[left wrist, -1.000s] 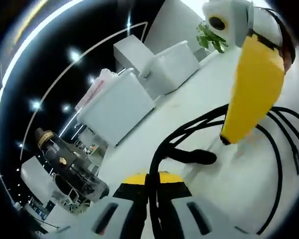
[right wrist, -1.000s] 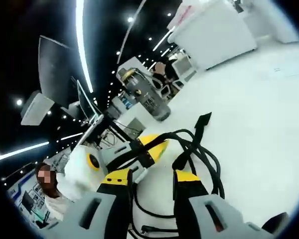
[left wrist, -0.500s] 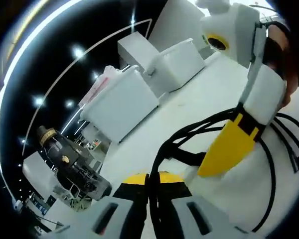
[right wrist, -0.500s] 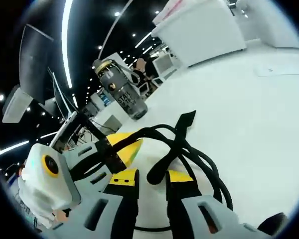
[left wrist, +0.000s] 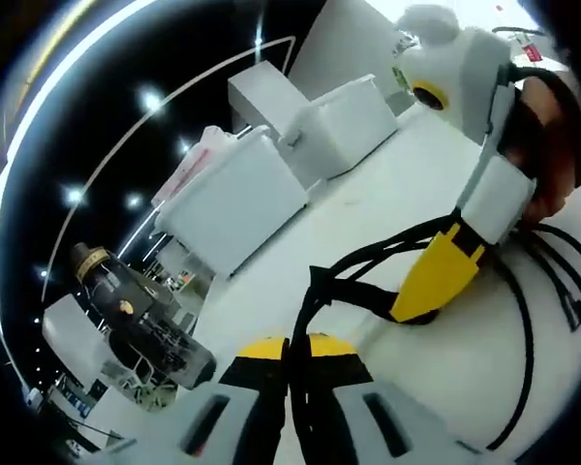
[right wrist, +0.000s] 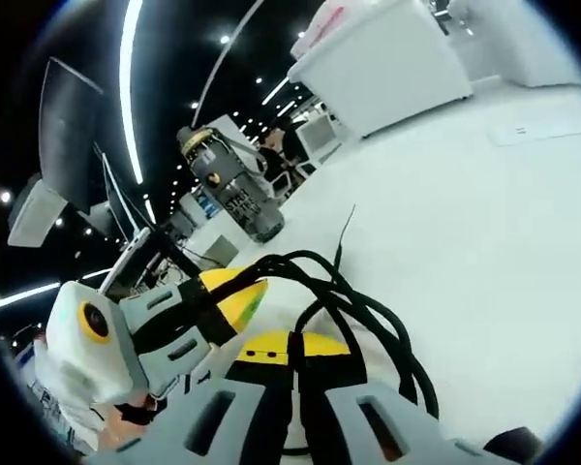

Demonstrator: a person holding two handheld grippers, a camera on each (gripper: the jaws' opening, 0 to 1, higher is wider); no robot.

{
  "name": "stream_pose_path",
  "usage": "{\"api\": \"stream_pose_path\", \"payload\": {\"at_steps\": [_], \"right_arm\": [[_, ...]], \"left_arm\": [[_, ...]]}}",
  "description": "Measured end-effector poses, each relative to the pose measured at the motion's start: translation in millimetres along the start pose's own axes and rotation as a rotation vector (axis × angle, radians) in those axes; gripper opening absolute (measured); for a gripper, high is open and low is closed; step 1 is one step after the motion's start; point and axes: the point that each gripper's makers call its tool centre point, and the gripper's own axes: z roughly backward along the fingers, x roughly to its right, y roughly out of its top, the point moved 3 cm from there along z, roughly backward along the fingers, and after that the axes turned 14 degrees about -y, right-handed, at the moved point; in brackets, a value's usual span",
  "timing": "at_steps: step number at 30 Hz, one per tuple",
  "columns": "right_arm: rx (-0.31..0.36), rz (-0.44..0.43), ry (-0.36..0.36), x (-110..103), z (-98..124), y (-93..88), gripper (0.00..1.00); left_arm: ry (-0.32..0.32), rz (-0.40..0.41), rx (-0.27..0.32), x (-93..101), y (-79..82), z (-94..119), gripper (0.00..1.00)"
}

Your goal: Coil the Type-C to USB data cable on the desktop and secure it with Velcro straps.

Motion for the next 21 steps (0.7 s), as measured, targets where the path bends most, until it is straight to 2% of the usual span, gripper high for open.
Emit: {"api": "stream_pose_path", "payload": {"at_steps": [3,6,9,12,17,18,21], "right_arm": [[-0.007,-0.057,0.079,-4.2,18.1,-3.2,0.01],[-0.01,-0.063,0.096,1.4,36.3,-9.1,0.01],[0.003,-0.106,0.144,3.4,61.1,-12.4,0.01],[0.042,-0.115,0.179,6.2,95.9,-12.4,0.0],[0.105,-0.121,0.179,17.7,141.5,-10.8,0.01],[0.128,-0.108,0.172,22.5,150.6,-10.9,0.01],[0.22,-0.077,0.074,50.6,181.4,-16.5,0.01]], "left_arm": [[-0.012,0.01,0.007,3.5,0.6,4.0,0.07],[-0.026,0.009,0.029,10.8,7.6,10.6,0.07],[-0.067,0.028,0.081,25.8,23.7,18.8,0.07],[-0.137,0.069,0.153,48.2,49.1,29.0,0.07],[-0.211,0.043,0.186,84.9,82.6,36.9,0.07],[-0.245,0.033,0.199,100.8,93.0,37.4,0.07],[-0.327,0.023,0.197,138.7,111.7,34.6,0.07]]}}
